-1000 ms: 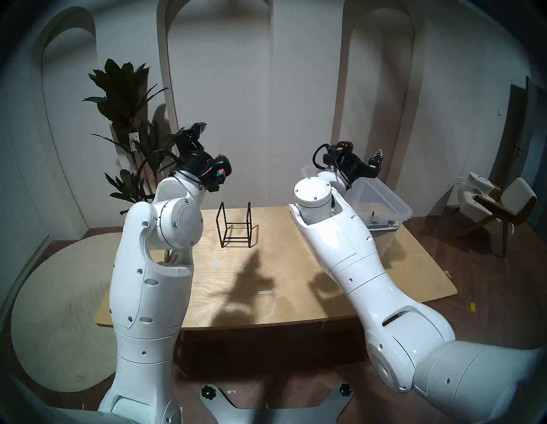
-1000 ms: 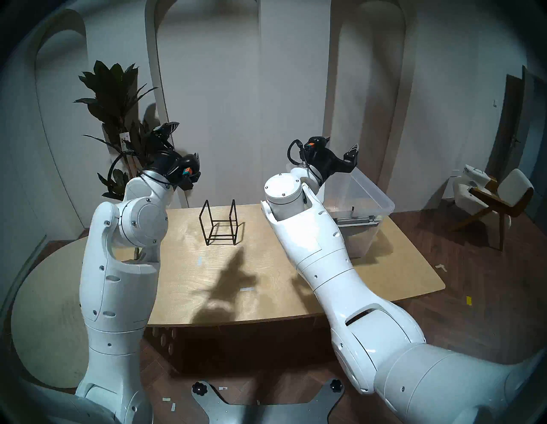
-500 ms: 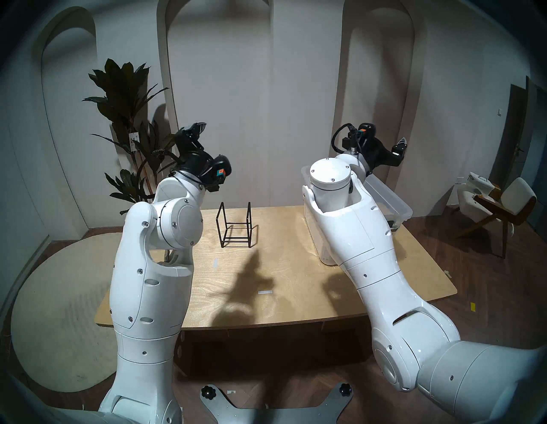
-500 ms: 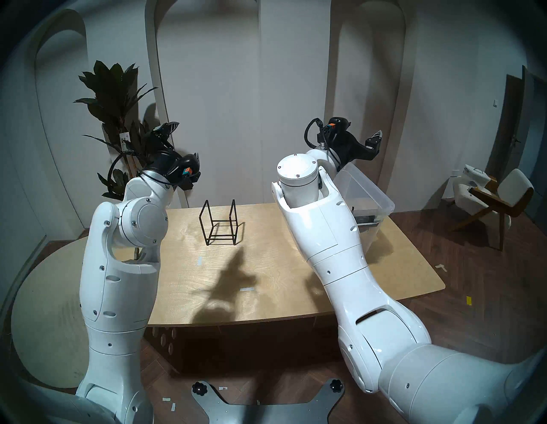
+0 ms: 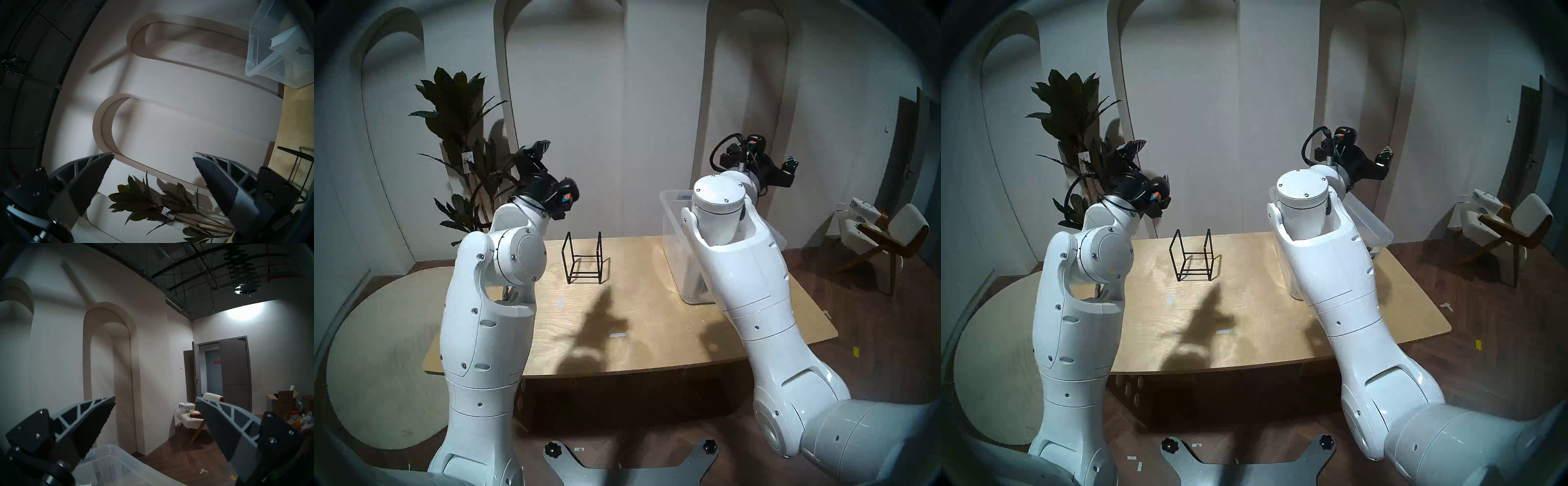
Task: Pack the books into the storage box
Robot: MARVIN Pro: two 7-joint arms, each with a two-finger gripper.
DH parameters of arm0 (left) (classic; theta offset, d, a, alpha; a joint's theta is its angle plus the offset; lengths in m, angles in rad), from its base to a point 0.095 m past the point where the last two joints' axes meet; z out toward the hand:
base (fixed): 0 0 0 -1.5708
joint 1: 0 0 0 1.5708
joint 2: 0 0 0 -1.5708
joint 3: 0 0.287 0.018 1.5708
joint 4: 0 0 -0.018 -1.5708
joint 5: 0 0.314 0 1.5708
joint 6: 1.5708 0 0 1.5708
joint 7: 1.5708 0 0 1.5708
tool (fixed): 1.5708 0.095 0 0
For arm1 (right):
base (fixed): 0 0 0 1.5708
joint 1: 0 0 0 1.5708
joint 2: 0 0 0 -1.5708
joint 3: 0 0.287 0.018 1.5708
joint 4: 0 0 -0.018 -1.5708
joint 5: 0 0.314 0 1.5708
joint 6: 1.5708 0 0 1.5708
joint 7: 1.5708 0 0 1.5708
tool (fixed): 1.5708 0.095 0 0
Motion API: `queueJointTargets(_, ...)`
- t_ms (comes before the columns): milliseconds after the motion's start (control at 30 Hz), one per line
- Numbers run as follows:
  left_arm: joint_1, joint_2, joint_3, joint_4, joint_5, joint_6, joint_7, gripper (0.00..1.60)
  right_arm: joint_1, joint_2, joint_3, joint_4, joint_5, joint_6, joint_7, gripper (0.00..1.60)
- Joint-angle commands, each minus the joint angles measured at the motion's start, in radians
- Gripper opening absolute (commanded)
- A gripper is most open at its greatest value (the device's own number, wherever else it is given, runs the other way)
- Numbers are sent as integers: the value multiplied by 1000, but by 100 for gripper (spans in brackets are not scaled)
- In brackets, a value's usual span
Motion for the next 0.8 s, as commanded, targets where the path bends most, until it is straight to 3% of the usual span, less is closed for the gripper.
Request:
queueJointTargets(0, -12, -1, 1, -15, 2, 0, 1, 160, -77, 113, 33, -116, -6, 69, 49, 160)
queueJointTargets(167, -11, -2, 0, -13, 2, -2, 2, 160, -108, 115, 146, -180, 106, 109, 126, 160)
queueJointTargets(533, -27, -10, 12, -15, 4, -10, 3, 160, -166, 251, 335, -327, 223, 219, 256, 160)
queueJointTargets(767, -44, -20, 44, -6, 16, -12, 7, 160, -225, 337, 446, -350, 331, 317, 390, 160)
